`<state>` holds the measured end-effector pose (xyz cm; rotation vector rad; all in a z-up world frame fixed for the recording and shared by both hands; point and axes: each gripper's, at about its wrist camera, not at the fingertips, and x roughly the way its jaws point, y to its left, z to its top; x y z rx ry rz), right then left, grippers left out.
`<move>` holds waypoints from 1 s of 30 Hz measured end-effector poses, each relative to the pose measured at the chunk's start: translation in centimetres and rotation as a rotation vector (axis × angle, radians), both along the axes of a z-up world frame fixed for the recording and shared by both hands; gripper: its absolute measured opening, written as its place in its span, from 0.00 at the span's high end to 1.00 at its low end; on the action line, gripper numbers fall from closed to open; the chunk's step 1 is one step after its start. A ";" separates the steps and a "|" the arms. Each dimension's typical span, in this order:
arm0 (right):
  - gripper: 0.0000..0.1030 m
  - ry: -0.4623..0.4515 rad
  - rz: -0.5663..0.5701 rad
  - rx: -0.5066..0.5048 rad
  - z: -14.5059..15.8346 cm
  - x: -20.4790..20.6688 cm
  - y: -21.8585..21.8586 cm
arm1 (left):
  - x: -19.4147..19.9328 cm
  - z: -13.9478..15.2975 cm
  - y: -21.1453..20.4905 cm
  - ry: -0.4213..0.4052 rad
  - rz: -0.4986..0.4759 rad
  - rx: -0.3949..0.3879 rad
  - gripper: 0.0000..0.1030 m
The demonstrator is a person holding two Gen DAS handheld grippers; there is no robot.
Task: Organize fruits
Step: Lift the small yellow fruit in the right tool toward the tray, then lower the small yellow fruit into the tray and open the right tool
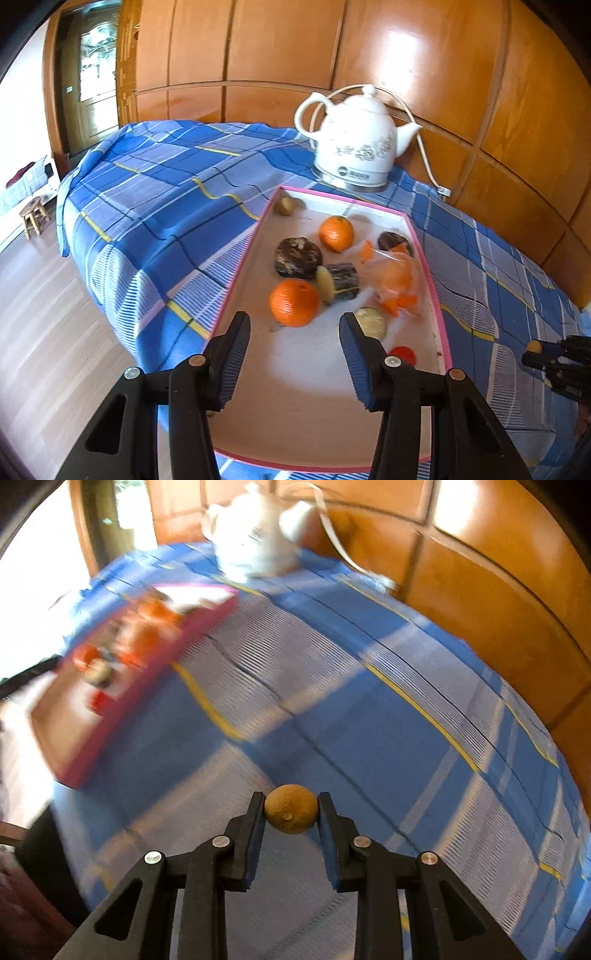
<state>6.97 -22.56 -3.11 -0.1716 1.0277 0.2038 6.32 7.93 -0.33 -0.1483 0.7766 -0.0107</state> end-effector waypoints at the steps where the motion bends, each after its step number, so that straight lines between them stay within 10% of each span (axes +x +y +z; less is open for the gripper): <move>1: 0.73 -0.010 0.025 0.016 0.4 0.0 1.0 | 0.0 0.1 0.4 -0.002 0.009 -0.002 0.51; 11: 0.73 -0.096 0.317 0.159 3.7 0.1 13.1 | -0.1 1.1 3.8 -0.033 0.093 -0.009 0.51; 18: 0.73 0.034 0.431 0.165 0.9 1.3 18.3 | 0.1 0.5 4.2 -0.013 0.097 -0.022 0.51; 30: 0.72 0.042 0.329 0.027 -2.2 5.2 19.4 | 0.0 0.2 3.5 -0.007 0.080 -0.020 0.51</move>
